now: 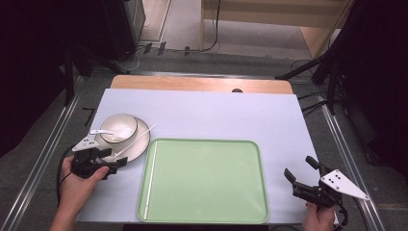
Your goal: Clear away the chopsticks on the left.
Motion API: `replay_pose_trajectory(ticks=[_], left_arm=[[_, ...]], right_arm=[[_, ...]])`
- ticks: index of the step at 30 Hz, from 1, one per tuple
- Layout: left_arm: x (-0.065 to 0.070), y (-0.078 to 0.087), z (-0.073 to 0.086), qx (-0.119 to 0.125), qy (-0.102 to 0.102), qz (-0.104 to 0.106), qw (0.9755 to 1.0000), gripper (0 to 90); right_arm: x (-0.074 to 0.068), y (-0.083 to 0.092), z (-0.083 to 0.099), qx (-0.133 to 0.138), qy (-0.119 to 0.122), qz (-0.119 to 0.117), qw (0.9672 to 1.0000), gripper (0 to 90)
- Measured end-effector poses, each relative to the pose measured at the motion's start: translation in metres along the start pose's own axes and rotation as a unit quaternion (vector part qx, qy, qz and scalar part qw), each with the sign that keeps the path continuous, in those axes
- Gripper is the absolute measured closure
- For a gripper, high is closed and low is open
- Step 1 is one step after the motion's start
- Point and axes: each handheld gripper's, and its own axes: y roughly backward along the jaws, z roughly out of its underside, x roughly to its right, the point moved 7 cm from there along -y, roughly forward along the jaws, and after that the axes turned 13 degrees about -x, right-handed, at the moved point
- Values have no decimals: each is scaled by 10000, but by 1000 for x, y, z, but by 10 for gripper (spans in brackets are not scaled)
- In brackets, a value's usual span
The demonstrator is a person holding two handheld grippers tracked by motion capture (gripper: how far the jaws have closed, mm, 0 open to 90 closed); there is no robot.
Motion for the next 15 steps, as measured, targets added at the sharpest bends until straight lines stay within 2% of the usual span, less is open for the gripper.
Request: replay_pose_trajectory(ticks=[4, 6, 7, 9, 10, 11, 12, 15], left_arm=[[-2, -8, -3, -107, 75, -133, 9998, 402], [-4, -13, -6, -161, 111, -349, 9992, 451], [-5, -15, -7, -180, 155, -368, 9990, 476], [-5, -16, -8, -217, 155, -368, 9990, 493], [-6, -18, -8, -277, 151, -426, 9986, 555], [-6, -19, -9, -338, 145, -442, 9983, 555], [-6, -23, -9, -469, 69, -465, 9978, 584], [-7, -27, -10, -534, 20, -569, 9970, 643]], right_arm=[[0, 0, 0, 3, 4, 8, 10000, 127], [1, 0, 0, 2, 13, 22, 10000, 127], [1, 0, 0, 4, 1, 22, 10000, 127], [1, 0, 0, -2, 0, 18, 10000, 127], [1, 0, 1, -9, 1, 18, 10000, 127], [1, 0, 1, -9, 1, 18, 10000, 127], [1, 0, 1, -12, -1, 8, 10000, 127], [1, 0, 1, -20, 8, 5, 10000, 127]])
